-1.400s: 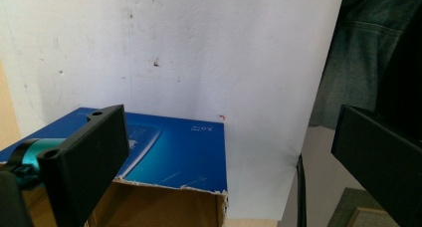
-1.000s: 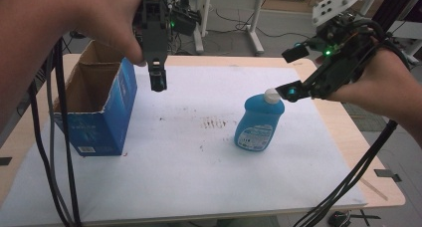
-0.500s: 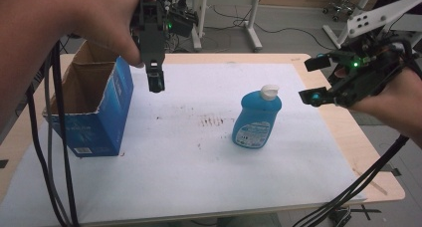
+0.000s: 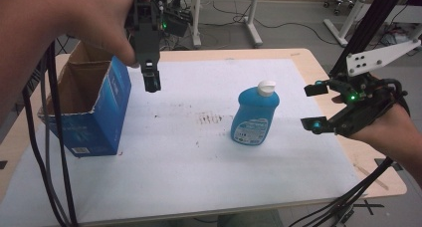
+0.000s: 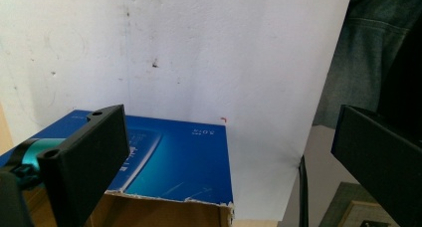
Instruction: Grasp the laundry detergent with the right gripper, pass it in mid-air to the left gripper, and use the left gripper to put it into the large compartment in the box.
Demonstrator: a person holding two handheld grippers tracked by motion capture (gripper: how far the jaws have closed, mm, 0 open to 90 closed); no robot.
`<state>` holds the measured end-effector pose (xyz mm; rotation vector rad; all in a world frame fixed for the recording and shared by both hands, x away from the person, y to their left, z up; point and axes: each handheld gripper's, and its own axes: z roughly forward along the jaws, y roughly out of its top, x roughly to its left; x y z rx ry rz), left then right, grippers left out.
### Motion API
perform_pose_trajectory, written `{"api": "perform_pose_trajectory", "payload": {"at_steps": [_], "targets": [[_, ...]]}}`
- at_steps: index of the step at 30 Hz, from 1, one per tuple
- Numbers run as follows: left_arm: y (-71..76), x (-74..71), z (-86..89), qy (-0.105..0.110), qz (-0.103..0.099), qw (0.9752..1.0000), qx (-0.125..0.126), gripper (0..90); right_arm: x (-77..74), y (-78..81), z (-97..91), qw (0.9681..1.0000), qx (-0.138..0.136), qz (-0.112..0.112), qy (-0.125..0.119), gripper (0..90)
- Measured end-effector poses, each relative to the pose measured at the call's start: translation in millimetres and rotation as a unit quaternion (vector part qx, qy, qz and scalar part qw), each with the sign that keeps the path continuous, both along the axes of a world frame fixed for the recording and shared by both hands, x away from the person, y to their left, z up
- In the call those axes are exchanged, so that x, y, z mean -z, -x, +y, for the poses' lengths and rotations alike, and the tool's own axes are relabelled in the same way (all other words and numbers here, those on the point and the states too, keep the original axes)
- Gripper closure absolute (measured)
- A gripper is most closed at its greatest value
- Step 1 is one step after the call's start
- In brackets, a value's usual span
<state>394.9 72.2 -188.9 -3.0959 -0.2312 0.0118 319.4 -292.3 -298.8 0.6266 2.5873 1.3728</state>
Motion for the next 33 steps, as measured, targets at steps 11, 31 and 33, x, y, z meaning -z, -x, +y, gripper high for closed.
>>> {"api": "perform_pose_trajectory", "payload": {"at_steps": [11,31,33], "targets": [[-3.3,0.6,-1.4,0.000,0.000,1.0000,0.002,1.7,23.2,-14.2,14.8,0.9999,-0.011,0.008,0.002,1.6],[-0.9,-0.8,0.9,-0.001,-0.002,1.0000,0.002,1.7,58.6,-29.9,40.6,0.9989,-0.021,0.021,-0.036,1.6],[-1.0,-0.9,2.1,-0.001,-0.003,1.0000,-0.001,1.6,60.9,-32.2,43.9,0.9987,-0.024,0.024,-0.037,1.6]]}}
